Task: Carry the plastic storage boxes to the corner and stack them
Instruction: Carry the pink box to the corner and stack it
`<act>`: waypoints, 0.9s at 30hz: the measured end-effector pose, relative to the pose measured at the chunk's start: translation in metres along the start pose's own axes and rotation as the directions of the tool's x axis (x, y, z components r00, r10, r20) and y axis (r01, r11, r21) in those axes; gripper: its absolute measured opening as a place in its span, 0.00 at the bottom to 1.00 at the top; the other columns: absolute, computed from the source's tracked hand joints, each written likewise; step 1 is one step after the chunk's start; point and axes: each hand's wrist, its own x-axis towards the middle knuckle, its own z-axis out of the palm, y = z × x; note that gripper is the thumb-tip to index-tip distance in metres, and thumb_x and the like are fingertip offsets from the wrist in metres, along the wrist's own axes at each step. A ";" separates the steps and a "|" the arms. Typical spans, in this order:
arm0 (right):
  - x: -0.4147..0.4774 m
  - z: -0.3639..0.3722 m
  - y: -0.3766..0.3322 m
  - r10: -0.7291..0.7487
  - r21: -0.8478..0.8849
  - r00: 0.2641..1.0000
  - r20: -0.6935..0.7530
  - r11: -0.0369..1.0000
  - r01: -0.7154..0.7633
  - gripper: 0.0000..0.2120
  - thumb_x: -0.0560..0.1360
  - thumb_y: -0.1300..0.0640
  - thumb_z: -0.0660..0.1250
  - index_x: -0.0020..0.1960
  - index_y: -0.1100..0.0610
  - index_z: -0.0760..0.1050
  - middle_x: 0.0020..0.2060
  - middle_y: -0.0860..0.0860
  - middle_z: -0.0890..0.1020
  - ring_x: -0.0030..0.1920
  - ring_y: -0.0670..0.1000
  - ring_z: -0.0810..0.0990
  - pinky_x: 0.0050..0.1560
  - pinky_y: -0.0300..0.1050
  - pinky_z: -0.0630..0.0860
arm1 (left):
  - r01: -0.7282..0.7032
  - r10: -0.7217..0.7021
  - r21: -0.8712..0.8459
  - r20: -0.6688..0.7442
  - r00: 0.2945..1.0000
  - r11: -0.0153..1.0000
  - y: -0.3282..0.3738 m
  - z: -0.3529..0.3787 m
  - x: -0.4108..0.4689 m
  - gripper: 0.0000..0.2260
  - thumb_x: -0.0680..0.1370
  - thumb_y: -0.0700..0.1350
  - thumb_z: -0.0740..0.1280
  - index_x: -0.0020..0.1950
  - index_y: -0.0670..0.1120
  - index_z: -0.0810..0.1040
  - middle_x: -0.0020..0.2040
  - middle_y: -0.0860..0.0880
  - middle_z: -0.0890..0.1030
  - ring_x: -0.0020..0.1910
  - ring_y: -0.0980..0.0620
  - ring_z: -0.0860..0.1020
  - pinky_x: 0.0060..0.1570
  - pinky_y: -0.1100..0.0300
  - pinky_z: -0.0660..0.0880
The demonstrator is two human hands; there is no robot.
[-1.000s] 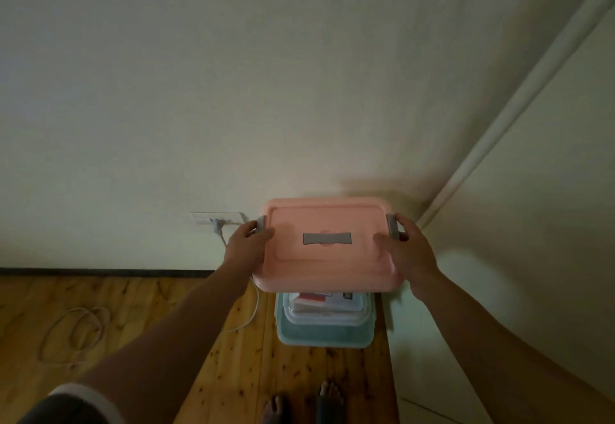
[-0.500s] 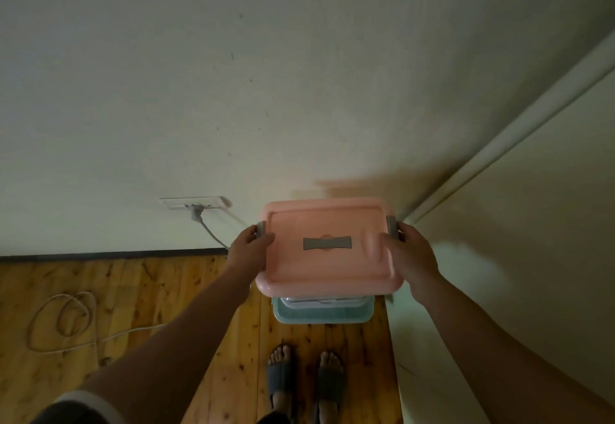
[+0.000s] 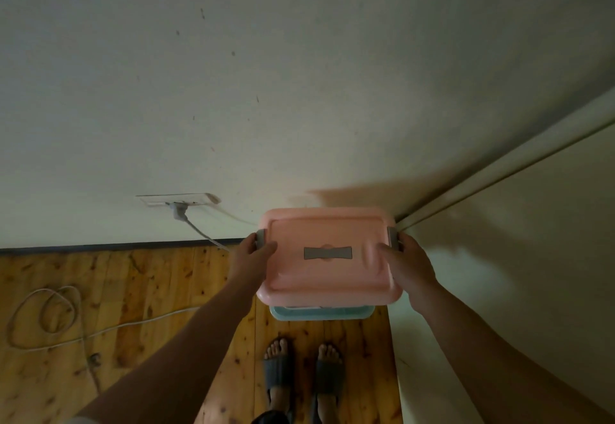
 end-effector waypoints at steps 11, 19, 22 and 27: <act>0.007 0.001 -0.001 0.035 -0.005 0.999 0.005 0.999 -0.035 0.15 0.73 0.52 0.65 0.60 0.49 0.73 0.49 0.50 0.79 0.48 0.53 0.78 0.47 0.51 0.76 | -0.002 0.002 0.004 -0.023 1.000 1.000 0.002 0.004 0.009 0.23 0.79 0.46 0.66 0.73 0.47 0.67 0.64 0.47 0.75 0.59 0.47 0.74 0.58 0.48 0.73; 0.006 -0.005 -0.002 0.038 0.010 0.999 0.027 0.999 -0.039 0.14 0.72 0.53 0.66 0.57 0.49 0.73 0.46 0.49 0.78 0.45 0.51 0.78 0.38 0.45 0.71 | 0.000 -0.001 -0.015 -0.020 1.000 1.000 0.003 0.001 0.005 0.24 0.79 0.45 0.66 0.74 0.47 0.66 0.66 0.46 0.75 0.61 0.46 0.74 0.59 0.49 0.73; 0.002 -0.007 -0.004 0.035 -0.001 0.999 0.027 0.999 -0.035 0.14 0.71 0.51 0.66 0.56 0.49 0.73 0.47 0.50 0.79 0.47 0.52 0.78 0.41 0.47 0.74 | -0.019 0.019 -0.011 -0.022 1.000 1.000 0.006 -0.003 0.002 0.25 0.79 0.45 0.66 0.75 0.46 0.64 0.68 0.47 0.73 0.59 0.50 0.73 0.55 0.54 0.71; -0.006 -0.013 -0.007 0.022 0.002 1.000 -0.003 1.000 -0.022 0.15 0.73 0.50 0.66 0.57 0.54 0.72 0.45 0.49 0.77 0.42 0.48 0.76 0.37 0.43 0.70 | -0.054 0.054 0.004 -0.023 0.998 0.999 0.015 -0.010 -0.005 0.25 0.79 0.47 0.65 0.75 0.47 0.64 0.71 0.47 0.71 0.63 0.49 0.71 0.56 0.55 0.67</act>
